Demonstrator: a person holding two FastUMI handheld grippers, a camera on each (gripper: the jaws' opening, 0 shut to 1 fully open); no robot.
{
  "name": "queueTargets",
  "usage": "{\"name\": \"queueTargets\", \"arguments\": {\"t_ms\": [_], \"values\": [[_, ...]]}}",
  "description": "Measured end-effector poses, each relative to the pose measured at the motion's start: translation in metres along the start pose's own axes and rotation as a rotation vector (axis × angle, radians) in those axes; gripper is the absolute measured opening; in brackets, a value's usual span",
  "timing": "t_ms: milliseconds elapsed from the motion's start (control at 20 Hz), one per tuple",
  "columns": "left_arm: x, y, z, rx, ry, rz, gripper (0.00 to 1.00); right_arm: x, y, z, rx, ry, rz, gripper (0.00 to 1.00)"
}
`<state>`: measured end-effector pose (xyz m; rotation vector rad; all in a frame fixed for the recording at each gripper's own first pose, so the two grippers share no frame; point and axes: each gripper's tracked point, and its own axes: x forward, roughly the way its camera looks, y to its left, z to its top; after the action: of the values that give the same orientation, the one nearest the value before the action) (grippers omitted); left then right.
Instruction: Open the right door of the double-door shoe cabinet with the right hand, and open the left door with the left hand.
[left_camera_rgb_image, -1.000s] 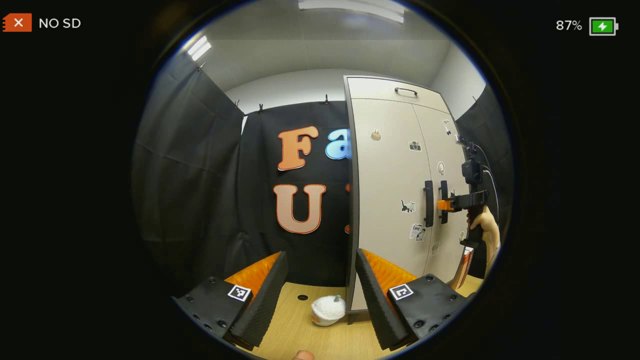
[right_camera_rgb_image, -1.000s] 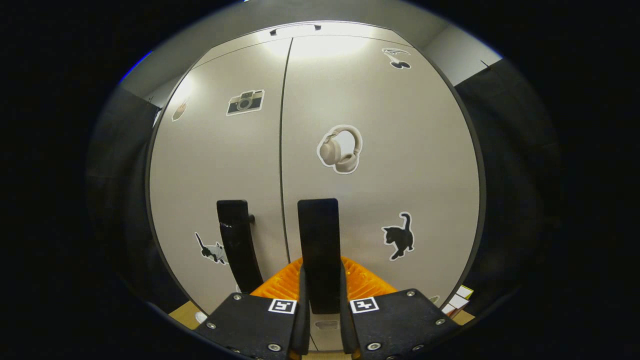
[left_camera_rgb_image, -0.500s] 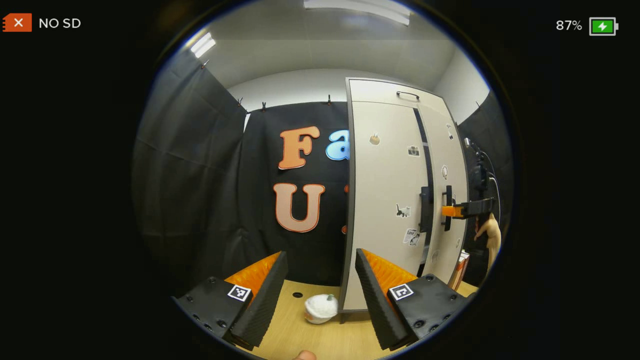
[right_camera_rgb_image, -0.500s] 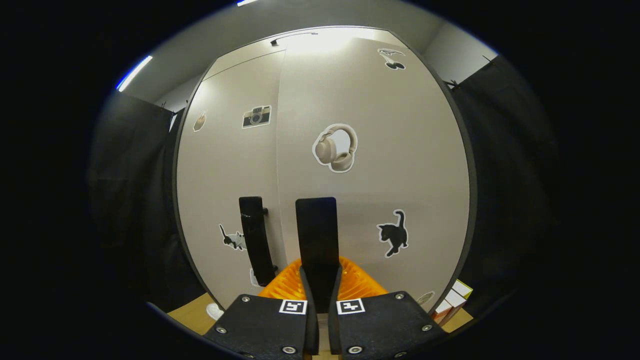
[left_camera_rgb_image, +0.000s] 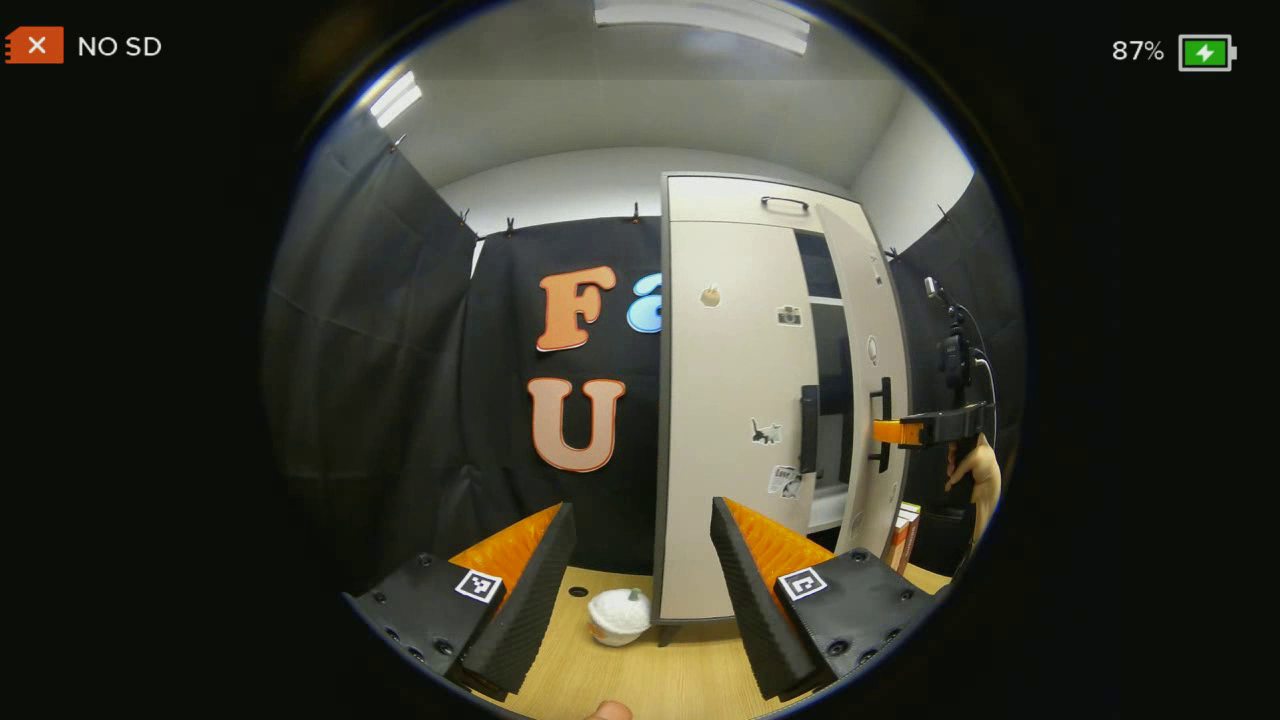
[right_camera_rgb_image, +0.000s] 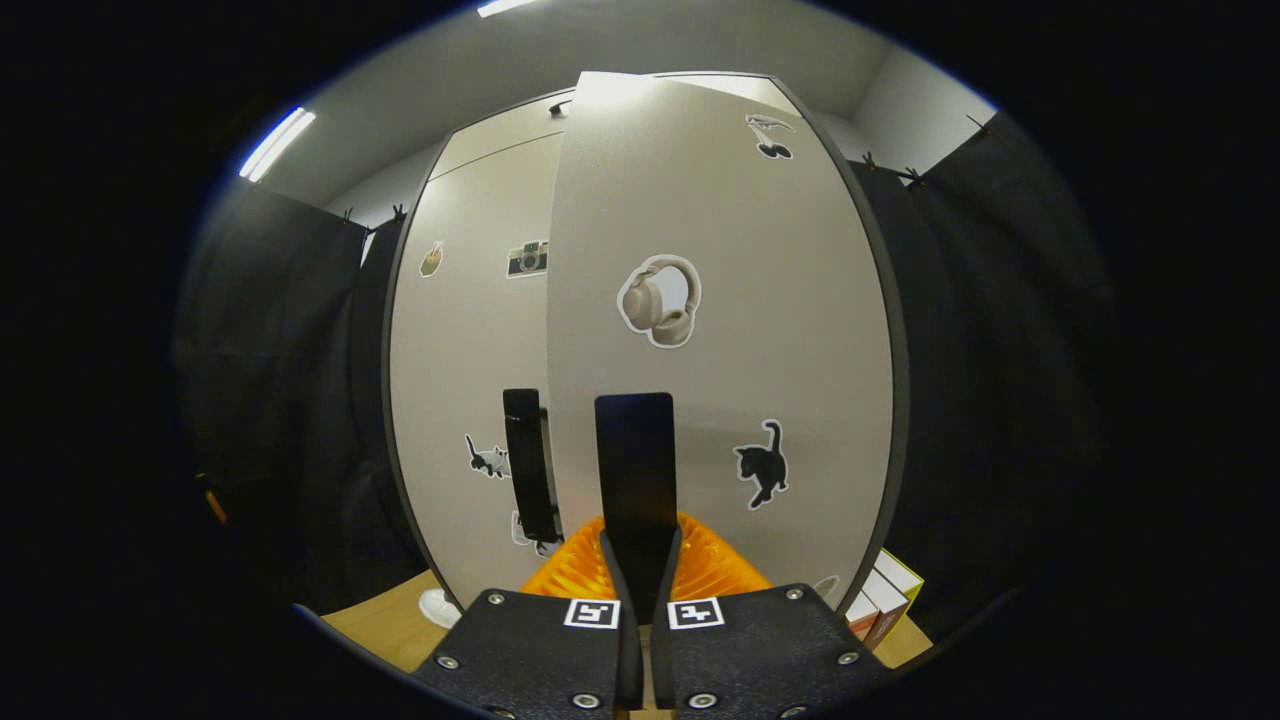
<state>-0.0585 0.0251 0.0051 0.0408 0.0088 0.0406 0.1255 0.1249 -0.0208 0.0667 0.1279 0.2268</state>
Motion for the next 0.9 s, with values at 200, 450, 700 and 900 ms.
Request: {"name": "queueTargets", "arguments": {"t_ms": [200, 450, 700, 900], "values": [[-0.006, -0.03, -0.001, 0.0, 0.007, -0.066, 0.82, -0.018, -0.009, 0.001, -0.012, -0.006, -0.002, 0.03], [-0.013, -0.052, -0.005, -0.008, 0.017, -0.11, 0.82, -0.041, -0.023, 0.004, -0.022, -0.02, -0.02, 0.03], [-0.015, -0.068, -0.006, -0.005, 0.02, -0.132, 0.82, -0.07, -0.048, 0.007, -0.031, -0.034, -0.054, 0.03], [-0.018, -0.082, -0.003, -0.008, 0.012, -0.156, 0.82, -0.088, -0.069, 0.01, -0.038, -0.046, -0.094, 0.02]]}}
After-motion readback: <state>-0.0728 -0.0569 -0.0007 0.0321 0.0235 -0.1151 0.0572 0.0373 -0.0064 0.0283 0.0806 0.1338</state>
